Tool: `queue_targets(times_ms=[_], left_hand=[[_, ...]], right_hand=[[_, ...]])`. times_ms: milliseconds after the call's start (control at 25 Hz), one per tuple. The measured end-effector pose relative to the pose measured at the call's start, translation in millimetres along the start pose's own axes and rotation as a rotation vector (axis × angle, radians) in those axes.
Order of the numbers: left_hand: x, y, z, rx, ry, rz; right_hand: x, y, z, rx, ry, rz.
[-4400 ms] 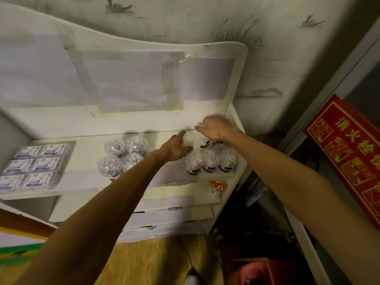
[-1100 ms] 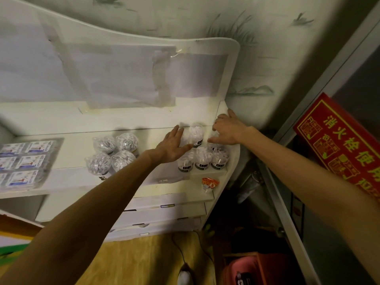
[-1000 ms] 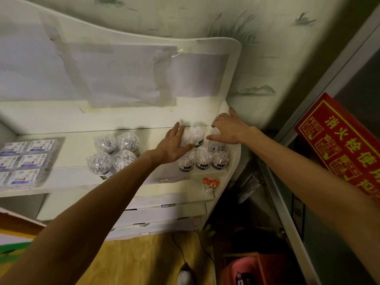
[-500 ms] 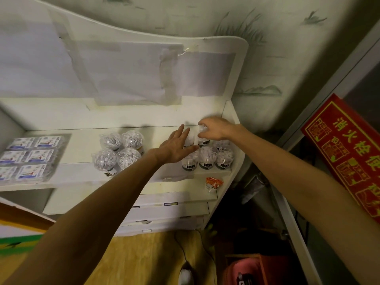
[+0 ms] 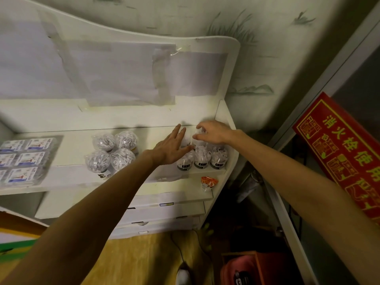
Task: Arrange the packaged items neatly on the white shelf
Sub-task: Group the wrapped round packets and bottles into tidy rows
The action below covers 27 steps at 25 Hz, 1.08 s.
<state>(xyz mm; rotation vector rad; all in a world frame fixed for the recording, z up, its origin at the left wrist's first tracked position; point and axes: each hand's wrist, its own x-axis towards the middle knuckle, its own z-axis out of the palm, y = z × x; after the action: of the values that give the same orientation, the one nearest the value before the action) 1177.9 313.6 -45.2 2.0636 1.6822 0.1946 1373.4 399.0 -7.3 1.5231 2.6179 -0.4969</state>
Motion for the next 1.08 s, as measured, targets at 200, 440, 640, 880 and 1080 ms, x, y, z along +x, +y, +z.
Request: queue_targets(times_ms=[200,440,640,880,1080], left_hand=[[-1.0,-6.2,3.5,-0.056,0.106,0.037],[-0.7,-20.5,3.6,-0.085,0.184,0.095],[-2.1,-18.5,4.2,-0.127,0.216,0.101],[0.3,-15.5,3.0,-0.172,0.237,0.107],[-2.9,-14.1,5.4,-0.177,0.247,0.079]], right_hand=[[-6.1,1.5,2.4,0.019,-0.003,-0.016],[-11.6,2.6,14.4,0.035,0.007,-0.005],[-18.4,0.9,24.6,0.023,0.088,0.011],[-22.0,-0.4,34.0,0.039,0.151,0.025],[-28.3,-2.6,42.2,0.043,0.174,0.031]])
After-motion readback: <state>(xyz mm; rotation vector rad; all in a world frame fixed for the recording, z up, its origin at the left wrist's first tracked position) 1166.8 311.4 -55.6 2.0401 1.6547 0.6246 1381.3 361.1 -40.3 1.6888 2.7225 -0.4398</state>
